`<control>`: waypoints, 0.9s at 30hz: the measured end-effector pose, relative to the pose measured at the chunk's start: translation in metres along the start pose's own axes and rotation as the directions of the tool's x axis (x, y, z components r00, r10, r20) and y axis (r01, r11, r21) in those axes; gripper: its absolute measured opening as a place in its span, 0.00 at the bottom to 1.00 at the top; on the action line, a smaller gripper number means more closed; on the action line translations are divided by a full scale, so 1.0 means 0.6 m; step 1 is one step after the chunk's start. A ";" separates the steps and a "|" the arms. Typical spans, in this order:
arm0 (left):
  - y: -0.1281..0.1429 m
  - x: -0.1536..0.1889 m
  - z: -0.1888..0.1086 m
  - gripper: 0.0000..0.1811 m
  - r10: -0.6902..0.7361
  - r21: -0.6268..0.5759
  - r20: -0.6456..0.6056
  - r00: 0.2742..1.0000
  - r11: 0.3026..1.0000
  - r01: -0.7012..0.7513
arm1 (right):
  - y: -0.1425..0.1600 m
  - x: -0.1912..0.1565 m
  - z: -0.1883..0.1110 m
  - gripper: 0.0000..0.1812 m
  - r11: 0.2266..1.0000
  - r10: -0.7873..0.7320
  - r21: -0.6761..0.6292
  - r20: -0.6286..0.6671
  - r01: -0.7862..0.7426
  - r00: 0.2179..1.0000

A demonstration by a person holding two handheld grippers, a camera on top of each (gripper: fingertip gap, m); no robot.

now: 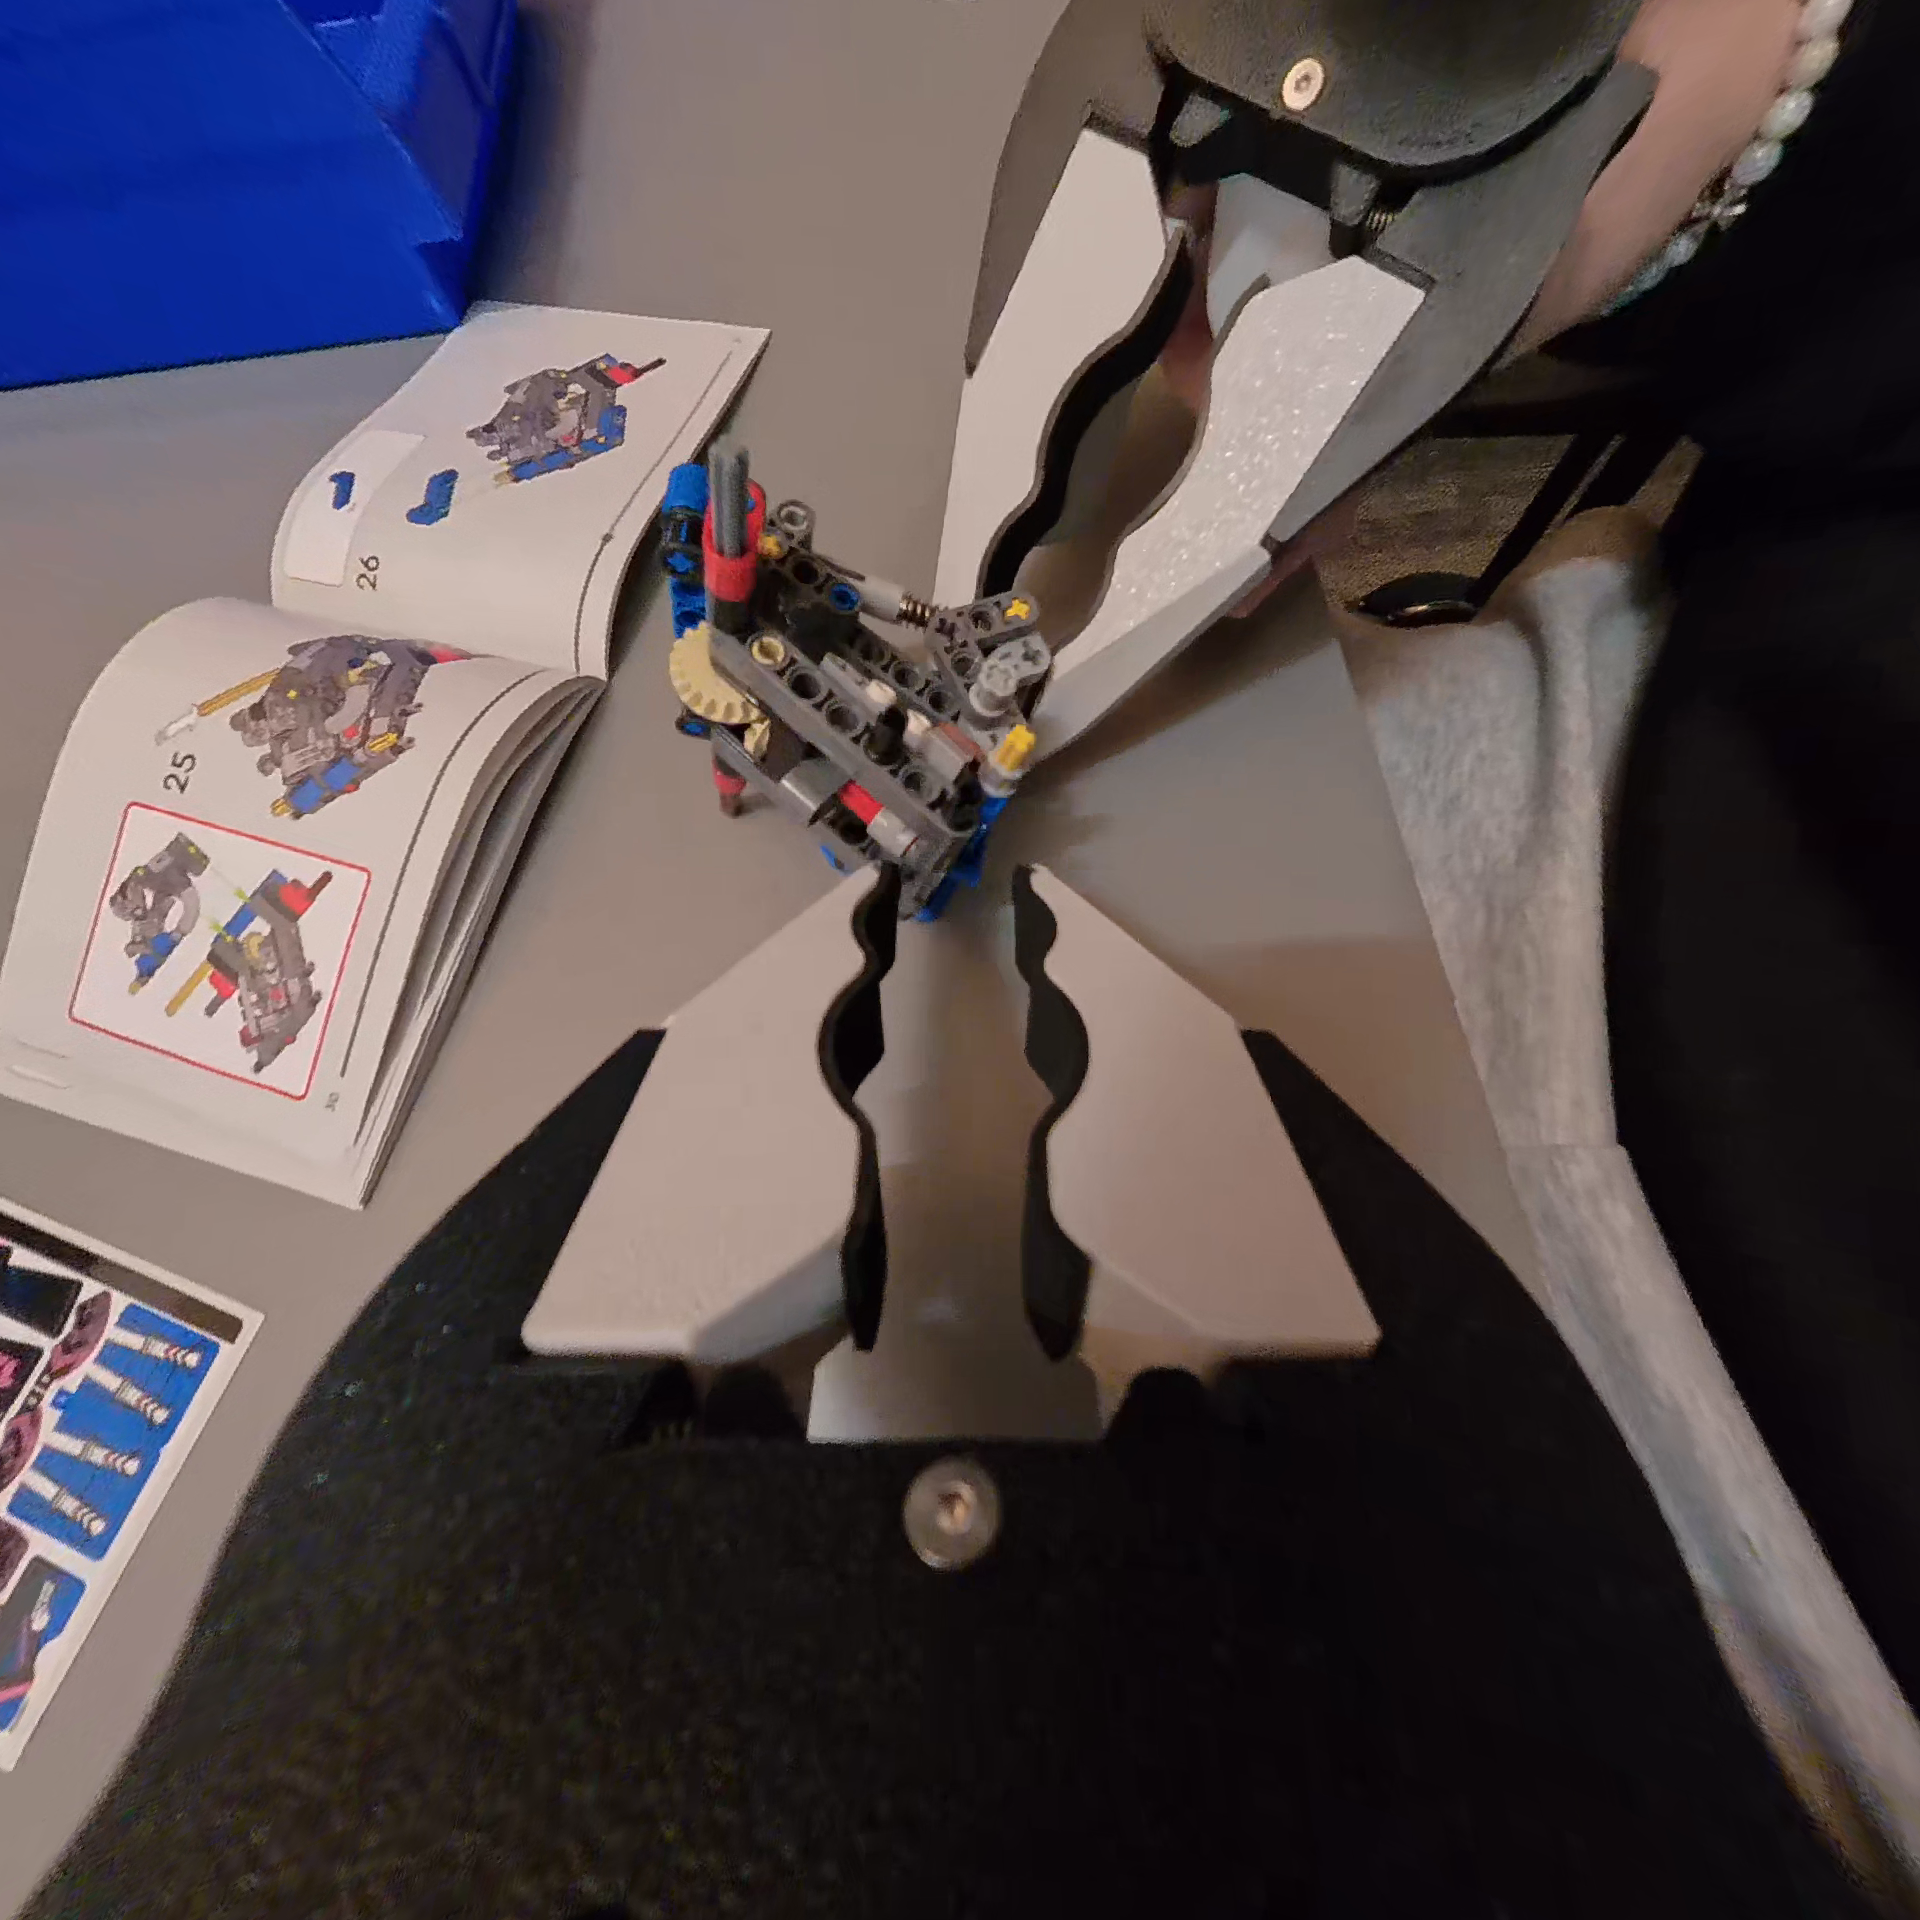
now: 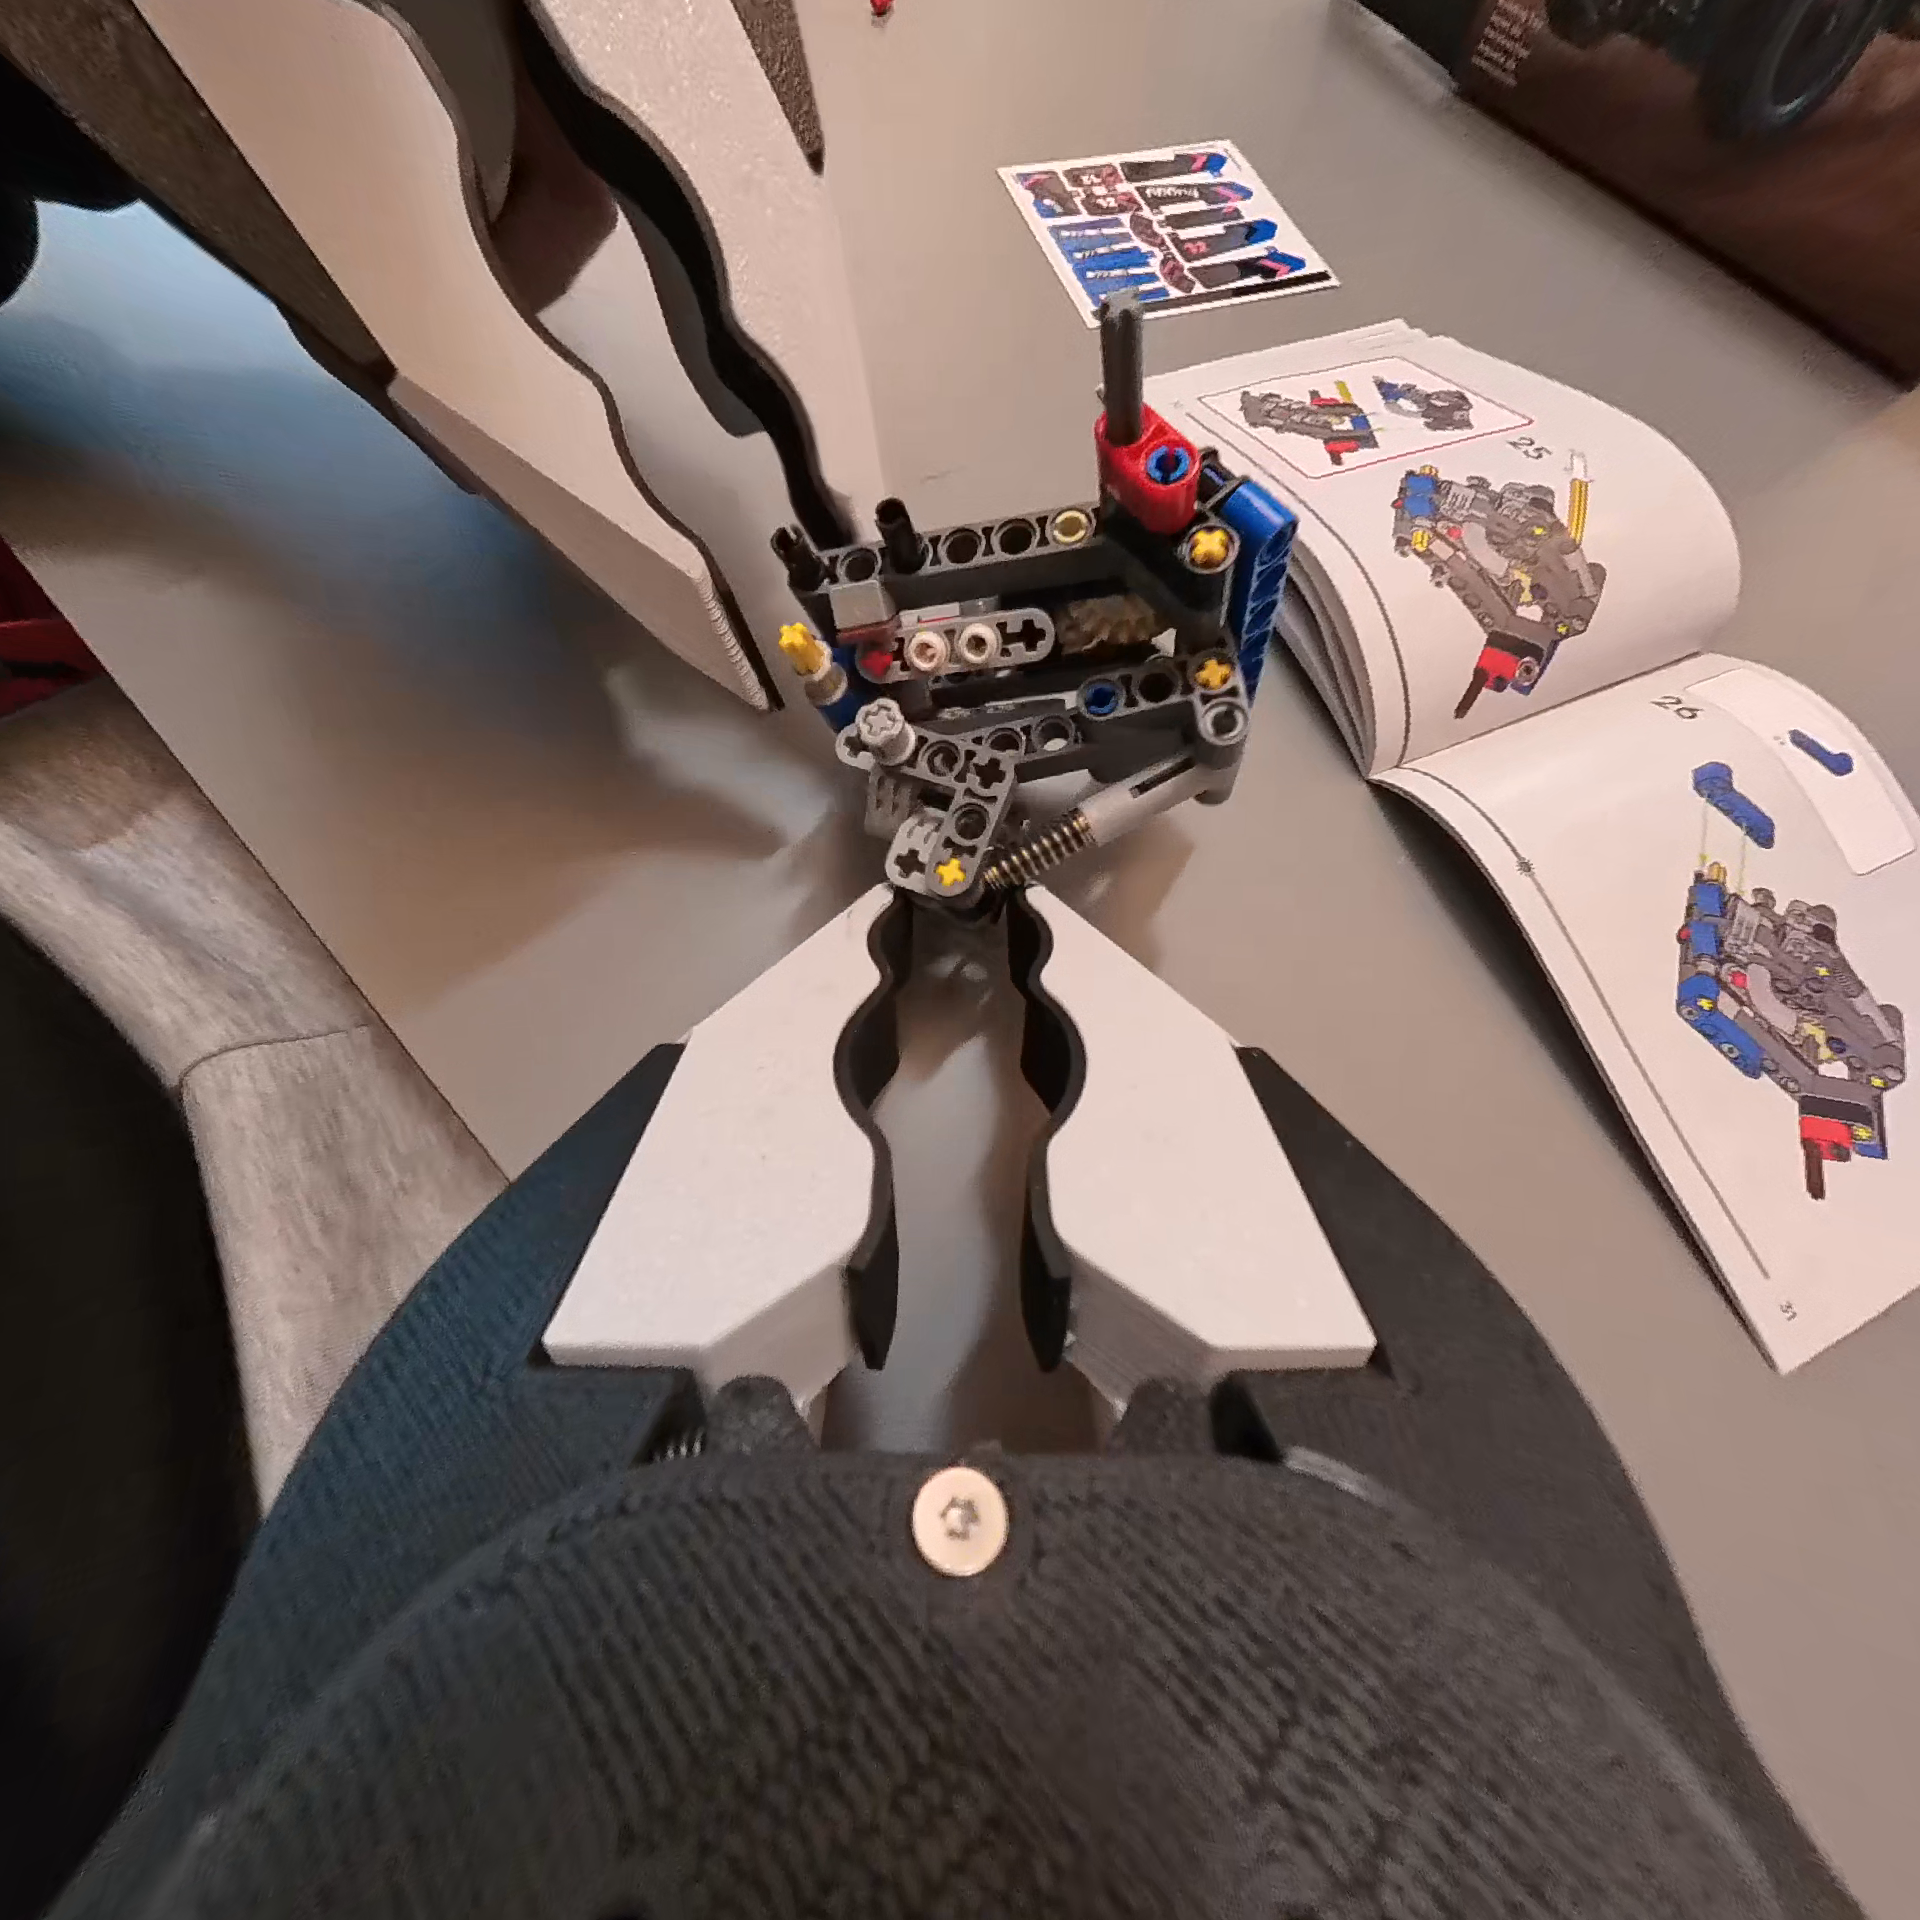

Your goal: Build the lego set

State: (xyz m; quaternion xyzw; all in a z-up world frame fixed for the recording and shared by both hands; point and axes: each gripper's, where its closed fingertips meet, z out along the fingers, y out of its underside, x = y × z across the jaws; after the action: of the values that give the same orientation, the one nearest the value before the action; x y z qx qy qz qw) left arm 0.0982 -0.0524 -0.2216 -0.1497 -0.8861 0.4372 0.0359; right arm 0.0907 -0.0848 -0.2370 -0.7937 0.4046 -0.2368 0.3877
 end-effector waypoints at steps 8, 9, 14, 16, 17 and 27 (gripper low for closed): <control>0.018 -0.008 0.016 0.10 0.038 -0.042 0.034 0.999 0.998 -0.037 | 0.003 0.009 -0.005 0.08 1.000 0.001 -0.021 0.004 -0.001 1.000; 0.019 -0.009 0.017 0.10 0.043 -0.047 0.038 0.998 0.998 -0.041 | 0.003 0.009 -0.005 0.08 1.000 0.004 -0.023 0.002 -0.003 1.000; 0.026 -0.024 0.021 0.04 0.069 -0.068 0.070 0.995 0.996 -0.064 | 0.007 0.009 -0.006 0.08 0.999 0.017 -0.027 -0.001 -0.017 1.000; 0.019 -0.021 0.021 0.04 0.063 -0.041 0.050 0.997 0.997 -0.061 | 0.008 0.012 -0.008 0.08 0.999 0.019 -0.032 -0.007 -0.019 1.000; 0.014 -0.020 0.021 0.04 0.056 -0.022 0.042 0.998 0.998 -0.055 | 0.009 0.013 -0.008 0.08 0.999 0.019 -0.035 -0.010 -0.019 1.000; 0.001 -0.022 0.030 0.03 0.022 0.012 0.011 1.000 1.000 -0.022 | -0.004 0.025 -0.014 0.08 0.999 0.045 0.007 -0.022 -0.045 0.999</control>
State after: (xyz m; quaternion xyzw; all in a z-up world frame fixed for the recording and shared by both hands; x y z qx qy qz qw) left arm 0.1072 -0.0698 -0.2324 -0.1567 -0.8819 0.4438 0.0273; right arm 0.0944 -0.0999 -0.2295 -0.7804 0.4258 -0.2382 0.3911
